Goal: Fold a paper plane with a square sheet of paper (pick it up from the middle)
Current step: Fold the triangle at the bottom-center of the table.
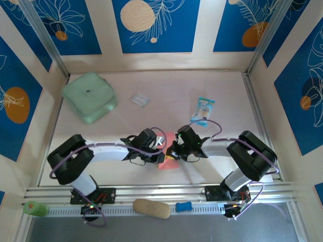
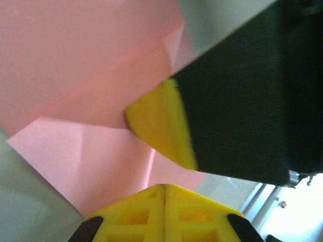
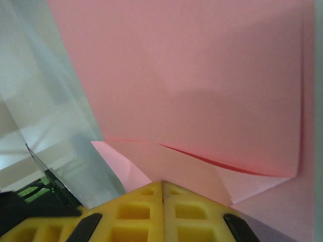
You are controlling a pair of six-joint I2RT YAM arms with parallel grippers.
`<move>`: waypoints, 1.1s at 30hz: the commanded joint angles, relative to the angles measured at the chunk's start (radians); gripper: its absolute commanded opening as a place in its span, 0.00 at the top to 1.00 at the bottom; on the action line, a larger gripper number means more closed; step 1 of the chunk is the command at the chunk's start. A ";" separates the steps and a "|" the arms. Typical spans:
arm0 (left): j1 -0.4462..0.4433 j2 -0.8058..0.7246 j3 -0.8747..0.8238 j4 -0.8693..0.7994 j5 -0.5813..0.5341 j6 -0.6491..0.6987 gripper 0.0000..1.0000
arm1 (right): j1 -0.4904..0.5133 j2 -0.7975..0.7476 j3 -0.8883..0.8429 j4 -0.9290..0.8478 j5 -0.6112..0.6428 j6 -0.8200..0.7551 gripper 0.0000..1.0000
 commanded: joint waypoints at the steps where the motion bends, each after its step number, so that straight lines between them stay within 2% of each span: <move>1: 0.002 0.045 0.014 -0.019 -0.030 0.029 0.95 | -0.005 0.009 -0.027 -0.080 0.022 -0.007 1.00; 6: 0.003 0.070 -0.062 -0.003 -0.029 0.014 0.98 | -0.010 -0.033 -0.003 -0.103 0.019 -0.023 1.00; 11: 0.003 0.075 -0.157 0.103 -0.019 -0.047 1.00 | 0.003 -0.093 0.024 -0.120 0.016 -0.037 1.00; 18: 0.003 0.071 -0.142 0.085 -0.020 -0.035 1.00 | 0.056 -0.018 0.038 -0.081 0.013 -0.034 1.00; 24: 0.003 0.071 -0.142 0.068 -0.023 -0.029 1.00 | 0.013 0.016 -0.022 -0.033 0.021 -0.004 1.00; 33: 0.002 0.096 -0.138 0.061 -0.020 -0.021 1.00 | -0.056 0.000 -0.013 -0.057 0.010 -0.042 1.00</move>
